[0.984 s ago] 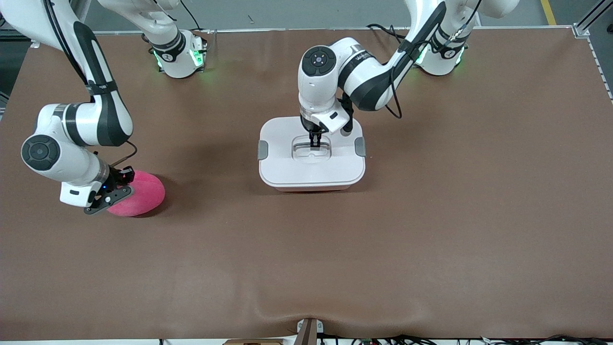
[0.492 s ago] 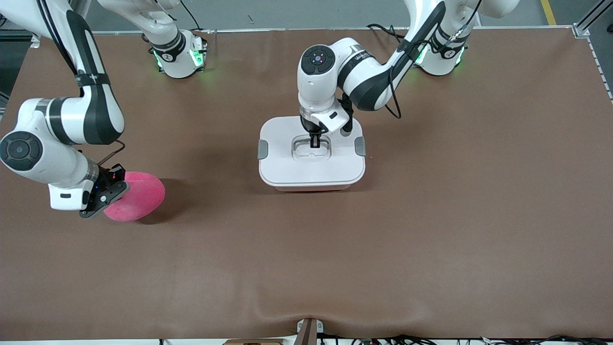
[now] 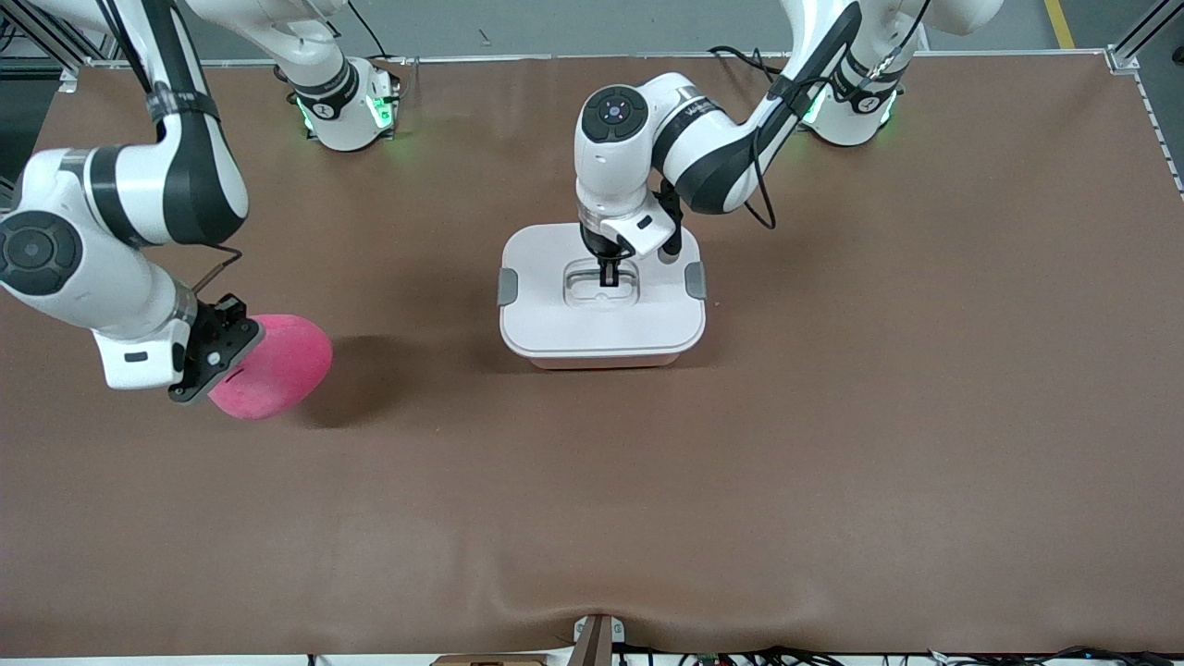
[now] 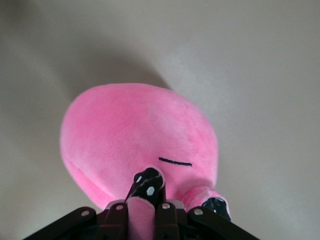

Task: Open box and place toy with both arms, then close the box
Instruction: 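Close the left gripper on the lid handle while the right gripper grasps the toy, then lift the lid aside with the left gripper while the right gripper lifts the toy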

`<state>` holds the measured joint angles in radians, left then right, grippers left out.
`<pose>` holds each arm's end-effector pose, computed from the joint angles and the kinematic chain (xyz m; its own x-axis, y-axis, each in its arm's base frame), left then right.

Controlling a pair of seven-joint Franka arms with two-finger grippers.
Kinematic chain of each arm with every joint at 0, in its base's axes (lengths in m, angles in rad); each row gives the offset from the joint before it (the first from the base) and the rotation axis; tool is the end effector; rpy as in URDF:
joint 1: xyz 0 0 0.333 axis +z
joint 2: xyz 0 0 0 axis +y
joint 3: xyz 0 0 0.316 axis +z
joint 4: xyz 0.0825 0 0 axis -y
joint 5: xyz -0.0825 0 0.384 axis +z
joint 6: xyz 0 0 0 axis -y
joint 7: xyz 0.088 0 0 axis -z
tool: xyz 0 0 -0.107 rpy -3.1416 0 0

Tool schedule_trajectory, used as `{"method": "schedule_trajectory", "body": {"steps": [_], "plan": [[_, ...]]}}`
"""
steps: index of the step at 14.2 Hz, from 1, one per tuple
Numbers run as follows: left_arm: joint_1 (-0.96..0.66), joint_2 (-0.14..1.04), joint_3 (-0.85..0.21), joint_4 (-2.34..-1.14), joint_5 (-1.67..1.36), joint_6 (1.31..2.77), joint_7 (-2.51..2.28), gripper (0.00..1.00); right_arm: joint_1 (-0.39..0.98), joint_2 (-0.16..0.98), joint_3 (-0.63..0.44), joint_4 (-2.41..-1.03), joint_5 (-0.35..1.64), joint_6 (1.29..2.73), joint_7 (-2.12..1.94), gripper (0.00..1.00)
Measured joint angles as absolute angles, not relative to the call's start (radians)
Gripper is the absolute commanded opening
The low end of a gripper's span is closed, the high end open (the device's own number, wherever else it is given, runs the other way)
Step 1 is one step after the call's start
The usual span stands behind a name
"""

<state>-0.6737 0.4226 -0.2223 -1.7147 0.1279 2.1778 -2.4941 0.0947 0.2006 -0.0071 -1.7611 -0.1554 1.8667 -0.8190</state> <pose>0.4306 -0.5073 0.3534 0.0224 0.9993 -0.0307 0.9987 -0.0210 0.0459 0.6068 0.0416 0.4422 0.5675 0.8051 -0.1726 0.8198 -0.5721 0.0270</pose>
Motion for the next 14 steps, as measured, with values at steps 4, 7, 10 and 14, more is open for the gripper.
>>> {"method": "schedule_trajectory", "body": {"steps": [4,7,10,14], "plan": [[-0.676,0.422,-0.223,-1.714,0.136,2.178,-2.502,0.0,0.102,0.151,-0.006,-1.761,-0.155,1.839,-0.908,0.0],[-0.676,0.422,-0.223,-1.712,0.137,2.177,-2.507,0.0,0.121,0.154,-0.005,-1.765,-0.155,1.859,-0.915,0.0],[-0.676,0.42,-0.223,-1.706,0.138,2.176,-2.507,0.0,0.138,0.156,-0.004,-1.765,-0.155,1.871,-0.935,0.0],[-0.676,0.418,-0.223,-1.684,0.138,2.148,-2.508,0.0,0.138,0.156,-0.013,-1.751,-0.157,1.888,-1.072,0.0]]}}
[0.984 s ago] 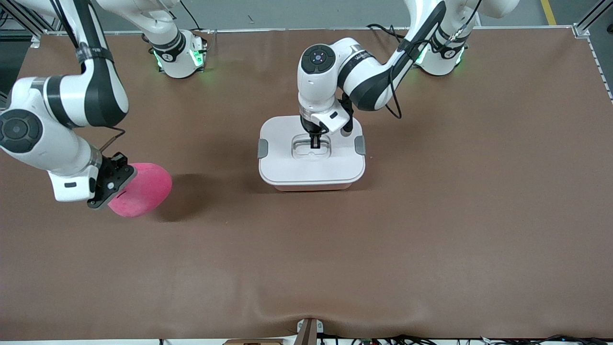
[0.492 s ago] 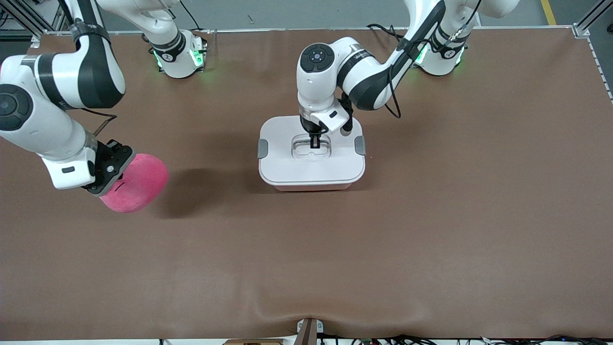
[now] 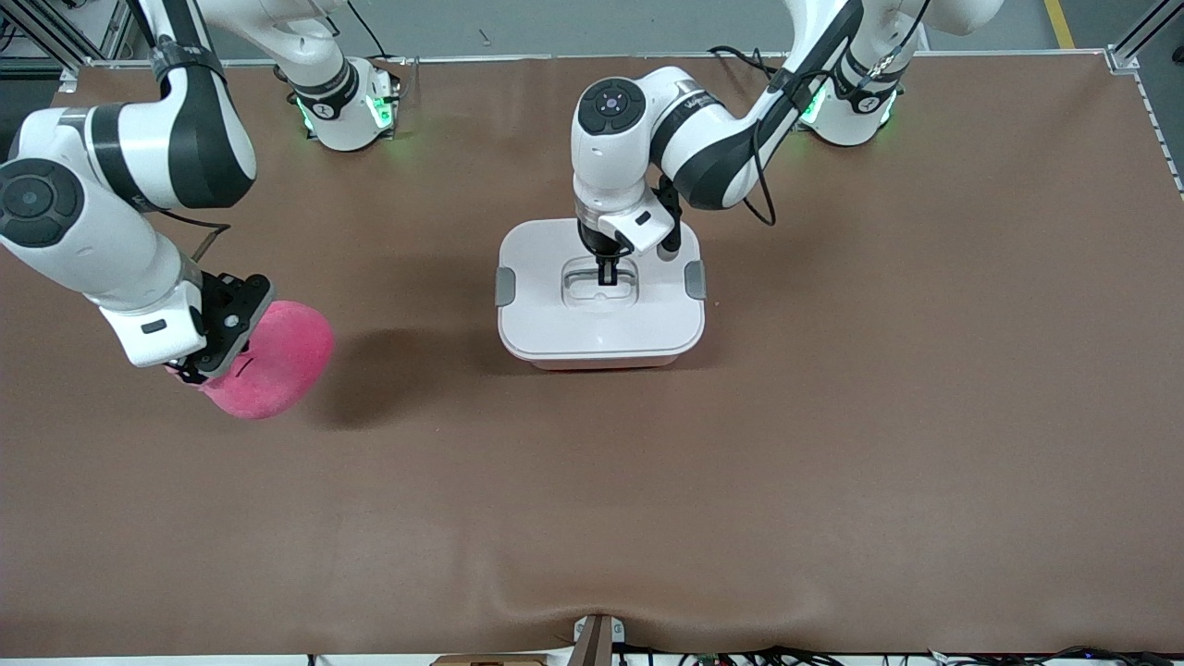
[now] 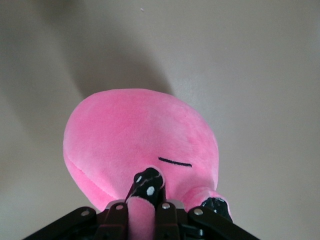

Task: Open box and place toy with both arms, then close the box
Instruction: 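Lift the lid aside with the left gripper while the right gripper lifts the toy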

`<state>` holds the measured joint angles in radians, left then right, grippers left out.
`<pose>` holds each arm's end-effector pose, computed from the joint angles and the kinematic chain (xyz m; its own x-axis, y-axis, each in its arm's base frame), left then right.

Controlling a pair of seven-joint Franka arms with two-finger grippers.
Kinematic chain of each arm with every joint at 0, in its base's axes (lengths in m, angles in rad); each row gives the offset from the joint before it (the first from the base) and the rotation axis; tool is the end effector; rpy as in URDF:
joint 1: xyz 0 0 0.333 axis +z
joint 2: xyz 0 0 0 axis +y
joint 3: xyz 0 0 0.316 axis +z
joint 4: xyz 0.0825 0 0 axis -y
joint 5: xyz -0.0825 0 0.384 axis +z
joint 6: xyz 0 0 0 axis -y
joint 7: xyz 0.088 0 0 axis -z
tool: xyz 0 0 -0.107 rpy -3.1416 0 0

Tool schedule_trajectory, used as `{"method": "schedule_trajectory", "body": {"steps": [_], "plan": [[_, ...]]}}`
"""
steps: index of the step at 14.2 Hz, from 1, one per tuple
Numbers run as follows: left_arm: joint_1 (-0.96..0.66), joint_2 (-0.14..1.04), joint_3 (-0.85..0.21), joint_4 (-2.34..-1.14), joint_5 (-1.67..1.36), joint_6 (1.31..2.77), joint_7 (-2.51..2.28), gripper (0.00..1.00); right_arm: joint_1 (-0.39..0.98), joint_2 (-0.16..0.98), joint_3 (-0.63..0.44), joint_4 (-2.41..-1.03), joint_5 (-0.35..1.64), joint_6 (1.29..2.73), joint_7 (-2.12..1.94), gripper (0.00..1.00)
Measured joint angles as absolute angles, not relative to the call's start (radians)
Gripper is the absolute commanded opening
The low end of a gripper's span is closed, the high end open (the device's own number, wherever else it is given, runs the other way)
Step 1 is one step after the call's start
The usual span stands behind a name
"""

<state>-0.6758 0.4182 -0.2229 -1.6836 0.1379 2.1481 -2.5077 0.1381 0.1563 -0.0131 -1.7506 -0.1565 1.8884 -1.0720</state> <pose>0.4333 -0.5103 0.3680 0.0134 0.9995 -0.0287 0.9982 -0.0117 0.0581 0.6034 0.0646 0.4758 0.3180 0.9375 -0.1416 0.9481 -0.3138 0.0519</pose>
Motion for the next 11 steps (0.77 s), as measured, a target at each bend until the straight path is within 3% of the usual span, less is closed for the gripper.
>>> {"method": "schedule_trajectory", "body": {"steps": [11], "plan": [[-0.677,0.391,-0.229,-1.672,0.138,2.1,-2.512,0.0,0.154,0.167,-0.011,-1.706,-0.247,1.935,-1.38,0.0]]}}
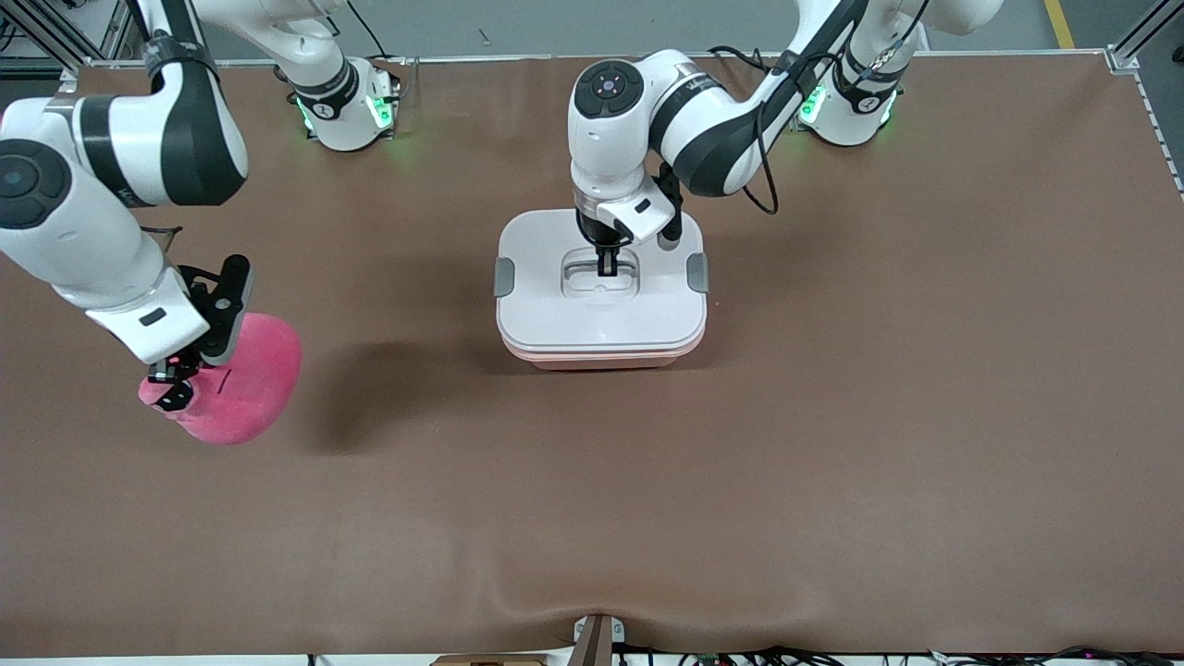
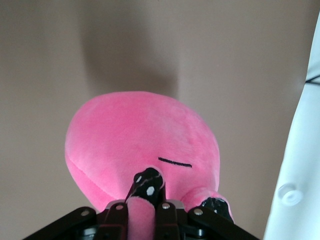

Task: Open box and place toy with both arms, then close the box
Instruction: 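Lift the lid aside with the left gripper while the right gripper lifts the toy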

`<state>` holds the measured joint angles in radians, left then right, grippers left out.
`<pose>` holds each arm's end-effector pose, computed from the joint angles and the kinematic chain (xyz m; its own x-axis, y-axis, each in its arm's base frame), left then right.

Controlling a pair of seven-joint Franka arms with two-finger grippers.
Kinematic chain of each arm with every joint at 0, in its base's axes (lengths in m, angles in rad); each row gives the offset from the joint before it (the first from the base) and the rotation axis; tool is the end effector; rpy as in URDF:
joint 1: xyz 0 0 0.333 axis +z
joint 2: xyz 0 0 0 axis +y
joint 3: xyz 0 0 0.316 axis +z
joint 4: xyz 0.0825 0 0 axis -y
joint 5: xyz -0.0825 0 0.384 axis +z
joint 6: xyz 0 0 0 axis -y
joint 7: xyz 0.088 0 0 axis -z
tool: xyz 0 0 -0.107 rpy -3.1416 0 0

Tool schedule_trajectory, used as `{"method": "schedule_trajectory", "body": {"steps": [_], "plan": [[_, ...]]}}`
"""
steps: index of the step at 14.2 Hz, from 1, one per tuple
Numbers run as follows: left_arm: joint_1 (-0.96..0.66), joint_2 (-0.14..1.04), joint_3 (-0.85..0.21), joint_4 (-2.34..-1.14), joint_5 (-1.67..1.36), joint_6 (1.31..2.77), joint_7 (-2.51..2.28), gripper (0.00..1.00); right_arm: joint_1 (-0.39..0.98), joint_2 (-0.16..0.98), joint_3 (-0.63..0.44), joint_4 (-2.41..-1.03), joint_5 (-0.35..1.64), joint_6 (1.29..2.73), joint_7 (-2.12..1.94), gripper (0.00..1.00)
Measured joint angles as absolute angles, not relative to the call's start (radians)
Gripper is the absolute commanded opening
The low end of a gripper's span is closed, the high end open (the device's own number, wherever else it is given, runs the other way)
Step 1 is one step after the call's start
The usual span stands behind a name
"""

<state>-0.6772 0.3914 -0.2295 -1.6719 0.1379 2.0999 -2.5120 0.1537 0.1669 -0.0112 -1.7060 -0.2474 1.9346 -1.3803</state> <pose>0.4279 -0.5102 0.3869 0.0140 0.9997 -0.0176 0.9983 -0.0130 0.0565 0.6161 0.0718 0.4961 -0.0220 0.9749 -0.2216 0.9945 0.0440 0.0949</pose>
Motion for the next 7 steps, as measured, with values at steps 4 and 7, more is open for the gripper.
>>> {"method": "schedule_trajectory", "body": {"steps": [4,7], "plan": [[-0.672,0.387,-0.222,-1.67,0.141,2.096,-2.512,0.0,0.167,0.167,-0.008,-1.694,-0.258,1.952,-1.519,0.0],[-0.645,0.369,-0.215,-1.665,0.151,2.09,-2.506,0.0,0.231,0.16,-0.006,-1.684,-0.317,1.931,-1.568,0.0]]}}
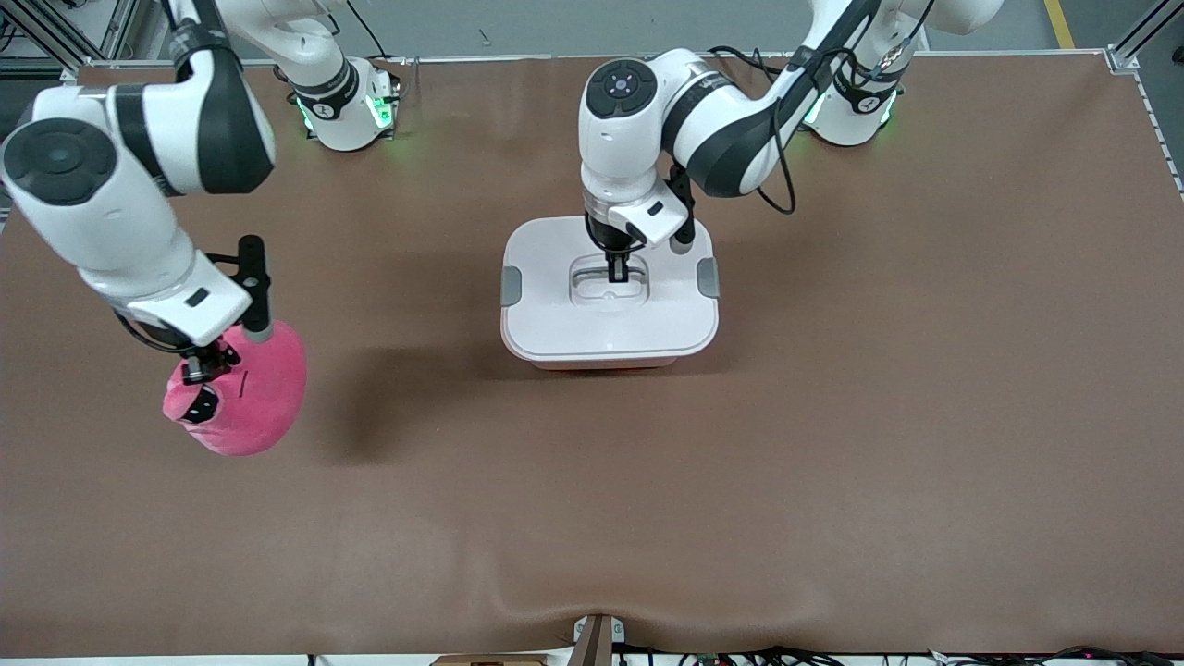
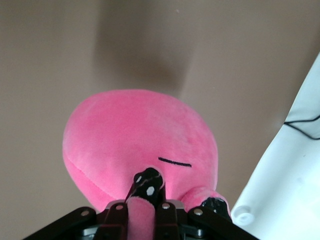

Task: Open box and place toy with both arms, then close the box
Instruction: 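Lift the lid aside with the left gripper while the right gripper lifts the toy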

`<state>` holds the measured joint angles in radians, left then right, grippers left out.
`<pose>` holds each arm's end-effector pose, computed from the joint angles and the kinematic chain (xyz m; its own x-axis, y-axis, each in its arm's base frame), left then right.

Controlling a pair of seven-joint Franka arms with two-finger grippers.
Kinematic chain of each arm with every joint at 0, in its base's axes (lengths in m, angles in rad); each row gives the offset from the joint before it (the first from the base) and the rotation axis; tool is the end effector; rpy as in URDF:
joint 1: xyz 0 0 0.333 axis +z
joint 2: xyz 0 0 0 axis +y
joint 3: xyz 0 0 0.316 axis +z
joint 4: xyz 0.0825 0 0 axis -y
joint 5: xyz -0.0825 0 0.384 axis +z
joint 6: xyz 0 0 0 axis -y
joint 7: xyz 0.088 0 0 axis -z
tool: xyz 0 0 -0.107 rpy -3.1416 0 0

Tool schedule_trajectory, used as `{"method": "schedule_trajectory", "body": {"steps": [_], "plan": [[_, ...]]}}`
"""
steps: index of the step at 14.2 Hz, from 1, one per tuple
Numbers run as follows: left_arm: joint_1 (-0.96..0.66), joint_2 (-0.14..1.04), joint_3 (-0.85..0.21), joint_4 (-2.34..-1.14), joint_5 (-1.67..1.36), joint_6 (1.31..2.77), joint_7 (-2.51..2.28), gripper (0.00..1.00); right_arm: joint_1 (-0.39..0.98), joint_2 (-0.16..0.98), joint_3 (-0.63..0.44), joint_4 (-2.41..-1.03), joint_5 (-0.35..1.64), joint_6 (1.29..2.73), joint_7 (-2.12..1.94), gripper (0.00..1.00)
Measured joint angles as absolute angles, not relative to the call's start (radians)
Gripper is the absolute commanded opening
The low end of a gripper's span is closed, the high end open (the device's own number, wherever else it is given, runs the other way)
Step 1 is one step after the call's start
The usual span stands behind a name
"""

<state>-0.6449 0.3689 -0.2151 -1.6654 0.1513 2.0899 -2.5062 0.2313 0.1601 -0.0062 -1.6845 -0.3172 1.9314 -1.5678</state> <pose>0.4504 -0.4891 0.4031 -0.0204 0.9997 -0.0164 0.9961 0.0217 0.0853 0.6108 0.1180 0.5118 -0.2915 0.9080 -0.3010 0.9427 0.3260 0.0705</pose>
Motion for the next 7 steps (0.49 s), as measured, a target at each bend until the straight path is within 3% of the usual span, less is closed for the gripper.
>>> {"method": "schedule_trajectory", "body": {"steps": [7], "plan": [[-0.513,0.341,-0.213,-1.664,0.153,2.032,-2.367,0.0,0.455,0.159,-0.003,-1.683,-0.371,1.738,-1.37,0.0]]}}
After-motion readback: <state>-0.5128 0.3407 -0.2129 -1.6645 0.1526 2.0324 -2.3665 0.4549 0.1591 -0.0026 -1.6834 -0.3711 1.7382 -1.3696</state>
